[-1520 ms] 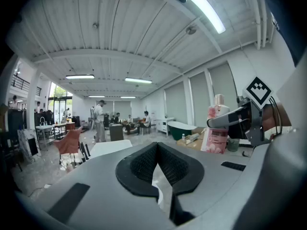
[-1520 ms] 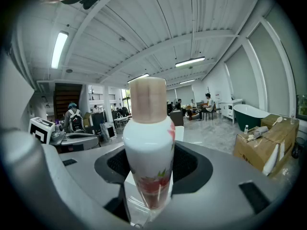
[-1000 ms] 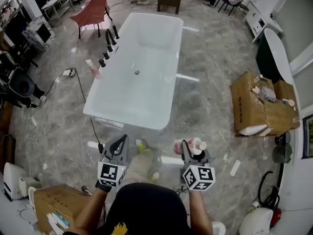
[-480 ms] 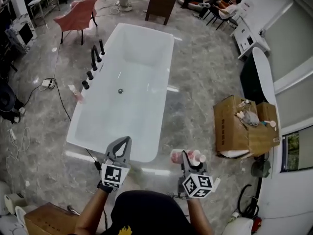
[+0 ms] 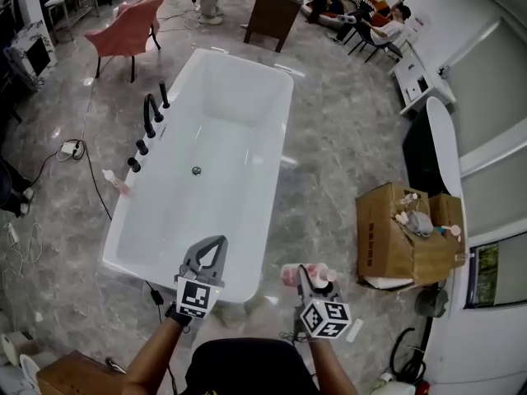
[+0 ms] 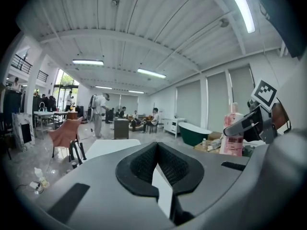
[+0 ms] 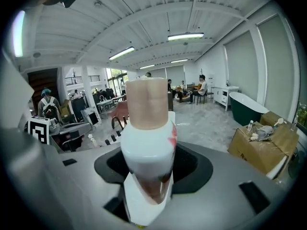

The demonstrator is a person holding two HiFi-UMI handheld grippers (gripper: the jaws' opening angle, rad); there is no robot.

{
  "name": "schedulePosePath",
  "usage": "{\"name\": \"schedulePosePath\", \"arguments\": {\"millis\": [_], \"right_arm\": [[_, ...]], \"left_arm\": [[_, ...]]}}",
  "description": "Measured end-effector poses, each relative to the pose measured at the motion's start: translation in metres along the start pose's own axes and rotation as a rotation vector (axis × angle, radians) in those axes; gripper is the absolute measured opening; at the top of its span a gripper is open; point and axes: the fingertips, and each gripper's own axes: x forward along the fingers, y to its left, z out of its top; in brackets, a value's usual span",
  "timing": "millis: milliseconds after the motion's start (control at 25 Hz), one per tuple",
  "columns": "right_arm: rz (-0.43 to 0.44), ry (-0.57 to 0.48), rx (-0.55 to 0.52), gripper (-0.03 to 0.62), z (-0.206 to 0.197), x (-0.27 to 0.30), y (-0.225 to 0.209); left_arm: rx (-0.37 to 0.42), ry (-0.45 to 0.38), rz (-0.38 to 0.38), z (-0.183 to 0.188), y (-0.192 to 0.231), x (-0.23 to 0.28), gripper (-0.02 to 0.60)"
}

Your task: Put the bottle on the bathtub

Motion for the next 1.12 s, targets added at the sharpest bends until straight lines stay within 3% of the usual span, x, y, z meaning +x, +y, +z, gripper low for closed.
{"name": "schedulePosePath", "arguments": {"millis": [240, 520, 840, 1120], "right_arm": [[0.052, -0.014, -0.050, 0.218, 0.024, 0.088, -0.042], [0.044, -0.052, -0.076, 0.218, 0.044, 0.228, -0.086], [0.004, -0.008, 0.015, 0.218, -0.001, 0.340, -0.112], [-0.051, 0.049, 0.040, 0.218, -0.045, 0.417, -0.137]], "left_arm": [[0.026, -0.036, 0.040, 0.007, 0.010, 0.087, 0.017], [0.025, -0.005, 0.078, -0.033, 0.038, 0.201, 0.017], [0.047, 0.031, 0.060, -0.090, 0.051, 0.284, 0.017], [-0.006, 0.029, 0.062, -0.136, 0.074, 0.331, 0.017]]}}
